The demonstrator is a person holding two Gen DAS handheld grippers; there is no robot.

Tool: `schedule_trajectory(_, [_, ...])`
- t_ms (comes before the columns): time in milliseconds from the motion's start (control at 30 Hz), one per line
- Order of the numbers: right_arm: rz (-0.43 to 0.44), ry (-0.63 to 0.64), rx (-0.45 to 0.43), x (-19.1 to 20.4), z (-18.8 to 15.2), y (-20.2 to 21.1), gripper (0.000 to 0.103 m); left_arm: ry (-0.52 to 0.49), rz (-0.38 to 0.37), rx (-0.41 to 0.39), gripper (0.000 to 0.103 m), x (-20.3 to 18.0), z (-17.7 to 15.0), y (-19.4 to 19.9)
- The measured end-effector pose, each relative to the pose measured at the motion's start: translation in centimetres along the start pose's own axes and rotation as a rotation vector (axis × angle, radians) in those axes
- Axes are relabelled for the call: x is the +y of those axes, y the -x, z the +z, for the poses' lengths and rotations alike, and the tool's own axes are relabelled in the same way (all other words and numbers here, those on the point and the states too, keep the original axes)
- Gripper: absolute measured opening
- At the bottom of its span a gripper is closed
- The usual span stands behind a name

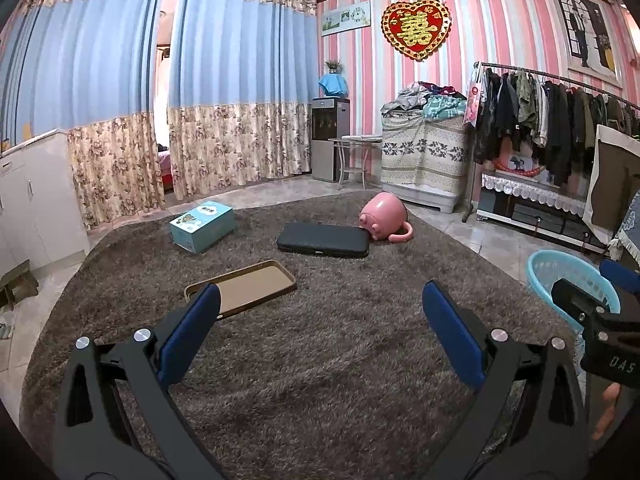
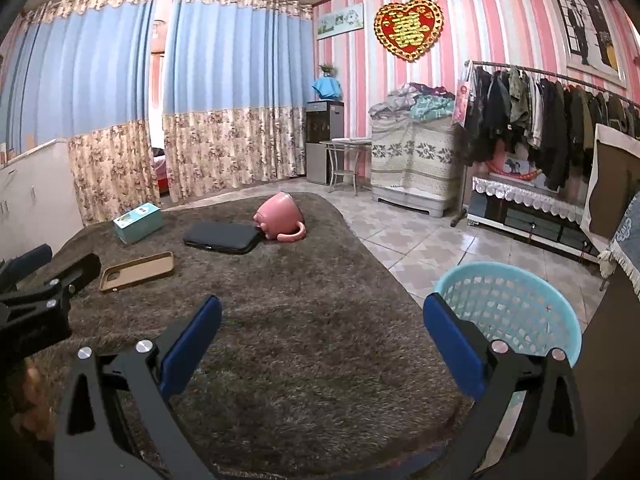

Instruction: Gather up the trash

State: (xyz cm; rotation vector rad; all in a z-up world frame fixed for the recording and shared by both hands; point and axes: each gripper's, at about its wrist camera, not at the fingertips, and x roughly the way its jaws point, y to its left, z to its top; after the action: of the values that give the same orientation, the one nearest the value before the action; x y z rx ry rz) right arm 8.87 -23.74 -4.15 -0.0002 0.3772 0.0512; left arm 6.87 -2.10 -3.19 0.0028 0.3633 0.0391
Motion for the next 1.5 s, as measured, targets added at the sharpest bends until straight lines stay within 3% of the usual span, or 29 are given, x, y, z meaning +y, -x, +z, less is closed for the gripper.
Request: schedule_trajectory(1500, [-0.012, 0.005, -0.018, -0.1, 0.0, 0.1, 0.099, -0.009, -0.025, -0.018, 0.098, 0.3, 1.0, 0.5])
